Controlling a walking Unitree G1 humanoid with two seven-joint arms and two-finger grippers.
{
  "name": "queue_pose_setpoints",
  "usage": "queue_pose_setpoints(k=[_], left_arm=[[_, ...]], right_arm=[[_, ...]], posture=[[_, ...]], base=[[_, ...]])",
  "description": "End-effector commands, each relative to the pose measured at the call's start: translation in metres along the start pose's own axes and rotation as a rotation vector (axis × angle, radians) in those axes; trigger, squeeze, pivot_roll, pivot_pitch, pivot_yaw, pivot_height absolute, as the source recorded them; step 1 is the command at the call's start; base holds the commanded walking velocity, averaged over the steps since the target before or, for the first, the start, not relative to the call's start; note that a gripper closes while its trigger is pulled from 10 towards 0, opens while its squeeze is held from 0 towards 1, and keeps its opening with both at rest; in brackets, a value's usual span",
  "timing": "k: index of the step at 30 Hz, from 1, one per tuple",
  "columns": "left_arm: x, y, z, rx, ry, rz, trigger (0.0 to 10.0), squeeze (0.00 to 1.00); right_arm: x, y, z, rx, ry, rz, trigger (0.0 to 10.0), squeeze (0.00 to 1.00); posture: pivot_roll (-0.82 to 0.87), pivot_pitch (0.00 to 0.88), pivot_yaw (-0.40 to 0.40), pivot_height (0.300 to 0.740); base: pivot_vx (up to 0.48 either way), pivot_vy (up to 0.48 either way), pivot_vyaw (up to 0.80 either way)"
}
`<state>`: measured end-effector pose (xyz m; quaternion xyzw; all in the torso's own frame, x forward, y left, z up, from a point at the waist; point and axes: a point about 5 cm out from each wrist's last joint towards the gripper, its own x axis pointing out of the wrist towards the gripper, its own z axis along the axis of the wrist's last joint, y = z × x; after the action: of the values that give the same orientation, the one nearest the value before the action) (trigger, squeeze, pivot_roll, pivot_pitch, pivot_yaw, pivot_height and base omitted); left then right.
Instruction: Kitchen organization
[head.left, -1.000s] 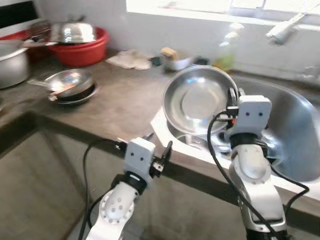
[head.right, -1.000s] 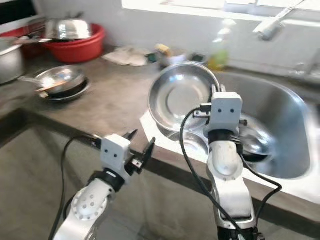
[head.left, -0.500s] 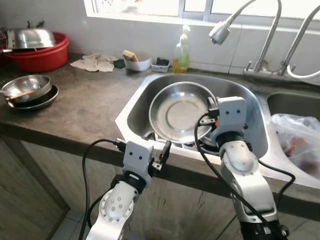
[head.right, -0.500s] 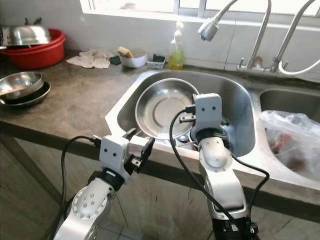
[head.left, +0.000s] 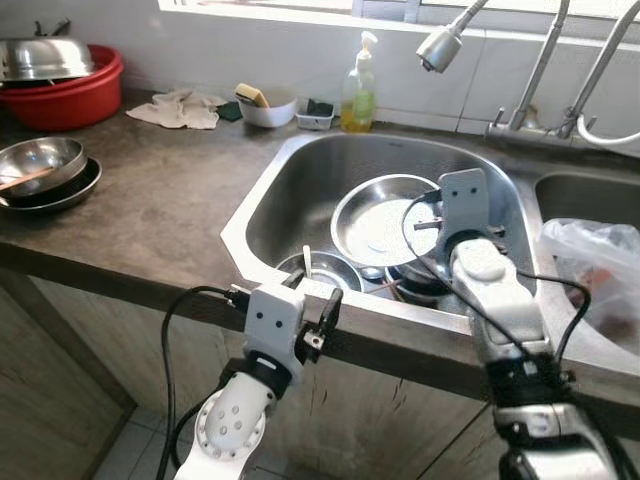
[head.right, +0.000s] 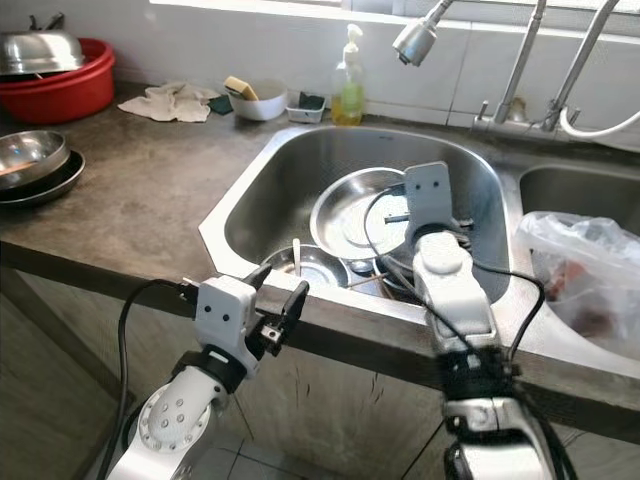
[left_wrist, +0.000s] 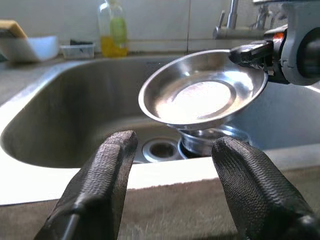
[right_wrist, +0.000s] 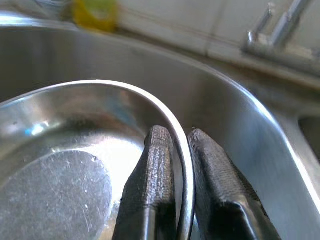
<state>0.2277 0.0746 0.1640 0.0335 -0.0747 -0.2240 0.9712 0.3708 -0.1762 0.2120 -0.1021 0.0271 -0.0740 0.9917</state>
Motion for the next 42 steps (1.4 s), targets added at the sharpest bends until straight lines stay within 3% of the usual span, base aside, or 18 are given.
queue_pose_setpoints(k=[1,5,10,16,17,18,24,30,31,33,34,38,42], left_arm=[[-0.003,-0.004,0.005,-0.004,-0.007,-0.015,10.0,0.00],[-0.010,-0.007,0.006,-0.014,0.010,-0.011,10.0,0.00],[-0.017,-0.011,0.007,-0.030,0.030,-0.011,10.0,0.00],[-0.020,-0.013,0.007,-0.035,0.043,-0.011,10.0,0.00],[-0.020,-0.013,0.007,-0.035,0.046,-0.011,10.0,0.00],[-0.021,-0.013,0.008,-0.035,0.047,-0.012,10.0,0.00],[-0.020,-0.011,0.007,-0.032,0.055,-0.010,10.0,0.00],[-0.018,-0.011,0.005,-0.026,0.055,-0.012,10.0,0.00],[-0.016,-0.010,0.005,-0.022,0.052,-0.011,10.0,0.00],[-0.015,-0.009,0.005,-0.020,0.050,-0.011,10.0,0.00],[-0.014,-0.008,0.005,-0.018,0.046,-0.010,10.0,0.00],[-0.008,-0.005,0.005,-0.007,0.025,-0.004,10.0,0.00],[-0.004,-0.002,0.005,-0.002,0.013,0.005,10.0,0.00]], right_arm=[[0.005,-0.006,0.000,0.019,0.020,-0.031,10.0,0.00],[0.017,-0.007,-0.011,0.025,0.112,-0.031,10.0,0.00],[0.020,-0.008,-0.026,0.018,0.214,-0.028,10.0,0.00],[0.019,-0.006,-0.038,0.024,0.263,-0.025,10.0,0.00],[0.020,-0.006,-0.039,0.026,0.265,-0.024,10.0,0.41],[0.020,-0.005,-0.039,0.033,0.267,-0.019,10.0,1.00],[0.020,-0.005,-0.037,0.042,0.254,-0.023,10.0,1.00],[0.019,-0.005,-0.025,0.071,0.169,-0.029,10.0,1.00],[0.016,-0.003,-0.017,0.082,0.115,-0.022,10.0,0.65],[0.015,-0.002,-0.014,0.085,0.090,-0.015,10.0,0.65],[0.011,-0.001,-0.008,0.092,0.047,-0.008,10.0,0.00],[-0.013,0.005,0.013,0.129,-0.130,0.031,10.0,0.00],[-0.027,0.008,0.023,0.127,-0.216,0.068,10.0,0.00]], posture=[[0.17,0.196,-0.031,0.740],[0.18,0.235,-0.039,0.740],[0.18,0.271,-0.044,0.740],[0.18,0.277,-0.045,0.740],[0.19,0.277,-0.044,0.740],[0.19,0.277,-0.044,0.740],[0.19,0.260,-0.042,0.740],[0.18,0.226,-0.044,0.740],[0.18,0.217,-0.044,0.740],[0.18,0.212,-0.043,0.740],[0.18,0.204,-0.042,0.740],[0.16,0.157,-0.040,0.740],[0.16,0.137,-0.042,0.740]], base=[[0.000,0.000,0.00],[0.000,0.000,0.00],[0.000,0.000,0.00],[0.000,0.000,0.00],[0.000,0.000,0.00],[0.000,0.000,0.00],[0.000,0.000,0.00],[0.000,0.000,0.00],[0.000,0.000,0.00],[0.000,0.000,0.00],[0.000,0.000,0.00],[0.000,0.000,0.00],[0.000,0.000,0.00]])
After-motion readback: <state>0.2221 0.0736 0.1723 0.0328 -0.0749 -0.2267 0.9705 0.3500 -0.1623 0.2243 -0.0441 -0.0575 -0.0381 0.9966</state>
